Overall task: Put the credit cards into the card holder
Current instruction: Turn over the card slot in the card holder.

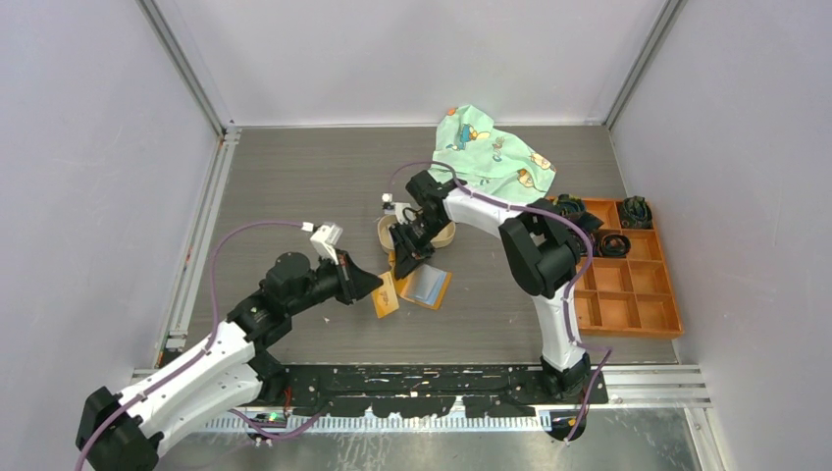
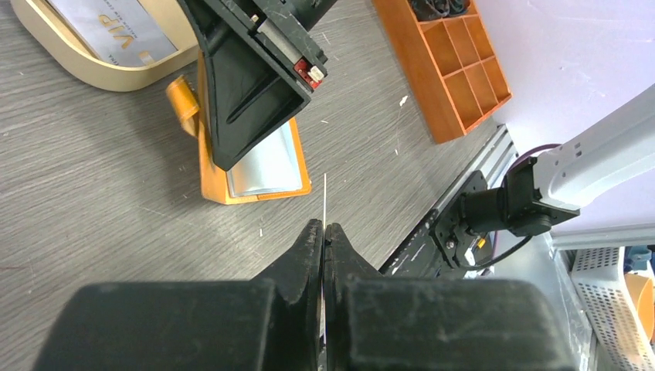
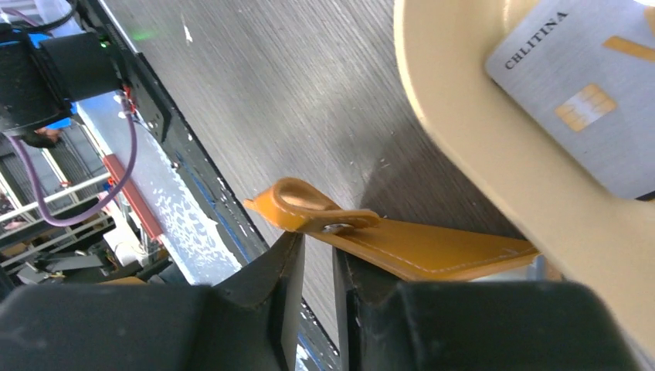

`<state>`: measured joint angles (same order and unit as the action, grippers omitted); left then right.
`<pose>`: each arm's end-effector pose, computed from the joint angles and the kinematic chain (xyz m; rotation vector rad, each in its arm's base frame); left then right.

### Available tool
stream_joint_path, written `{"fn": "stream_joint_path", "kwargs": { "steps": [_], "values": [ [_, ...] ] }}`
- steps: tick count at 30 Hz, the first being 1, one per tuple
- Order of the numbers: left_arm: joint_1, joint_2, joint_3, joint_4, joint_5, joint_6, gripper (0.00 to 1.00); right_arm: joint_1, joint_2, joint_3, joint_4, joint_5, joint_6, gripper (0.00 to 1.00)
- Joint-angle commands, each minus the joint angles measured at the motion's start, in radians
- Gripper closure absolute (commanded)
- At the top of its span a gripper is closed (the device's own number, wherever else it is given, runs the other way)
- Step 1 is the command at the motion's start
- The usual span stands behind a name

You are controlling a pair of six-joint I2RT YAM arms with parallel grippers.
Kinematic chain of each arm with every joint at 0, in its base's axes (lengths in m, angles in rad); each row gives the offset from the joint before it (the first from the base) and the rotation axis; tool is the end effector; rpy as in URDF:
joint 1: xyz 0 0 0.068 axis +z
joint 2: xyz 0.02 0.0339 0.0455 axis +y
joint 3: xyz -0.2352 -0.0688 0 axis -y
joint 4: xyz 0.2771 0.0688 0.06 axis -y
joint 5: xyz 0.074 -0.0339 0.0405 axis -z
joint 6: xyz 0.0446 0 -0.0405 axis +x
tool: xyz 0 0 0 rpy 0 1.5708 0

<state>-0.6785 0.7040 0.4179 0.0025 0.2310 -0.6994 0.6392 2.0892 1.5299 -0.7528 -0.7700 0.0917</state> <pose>0.1775 -0.1562 0.2122 0.1538 2.0105 -1.1379 0.3269 0.2817 0.1191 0.9146 -2.7019 -1.2105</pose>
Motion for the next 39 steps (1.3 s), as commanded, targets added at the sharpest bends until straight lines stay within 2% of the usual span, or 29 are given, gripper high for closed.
{"fn": "stream_joint_path", "kwargs": {
  "steps": [1,5,10,15,22,24,28,33,36,39],
  "values": [
    [0.005,0.067,0.018,0.136,0.029,0.066,1.00,0.001,0.017,0.075,-0.044,0.021,-0.068,0.75],
    [0.005,0.149,0.023,0.165,0.006,0.117,1.00,-0.008,0.037,0.116,-0.102,0.055,-0.165,0.76],
    [0.025,0.273,0.060,0.212,-0.019,0.177,1.00,-0.045,0.033,0.125,-0.137,0.071,-0.240,0.85],
    [0.090,0.446,0.126,0.284,0.055,0.154,1.00,-0.051,0.020,0.106,-0.143,0.082,-0.253,0.86],
    [0.114,0.575,0.191,0.216,0.068,0.155,1.00,-0.111,-0.093,0.054,-0.170,0.014,-0.325,0.84],
    [0.117,0.574,0.171,0.222,0.064,0.156,1.00,-0.145,-0.156,0.010,-0.200,-0.053,-0.418,0.81],
    [0.128,0.577,0.145,0.243,0.070,0.145,1.00,-0.152,-0.294,-0.158,-0.211,-0.094,-0.733,0.67],
    [0.138,0.599,0.156,0.249,0.095,0.143,1.00,-0.127,-0.343,-0.246,-0.269,-0.081,-1.037,0.68],
    [0.138,0.614,0.161,0.252,0.106,0.139,1.00,-0.086,-0.360,-0.283,-0.245,0.000,-1.131,0.68],
    [0.139,0.621,0.153,0.271,0.110,0.125,1.00,-0.040,-0.350,-0.313,-0.205,0.082,-1.152,0.69]
  ]
}}
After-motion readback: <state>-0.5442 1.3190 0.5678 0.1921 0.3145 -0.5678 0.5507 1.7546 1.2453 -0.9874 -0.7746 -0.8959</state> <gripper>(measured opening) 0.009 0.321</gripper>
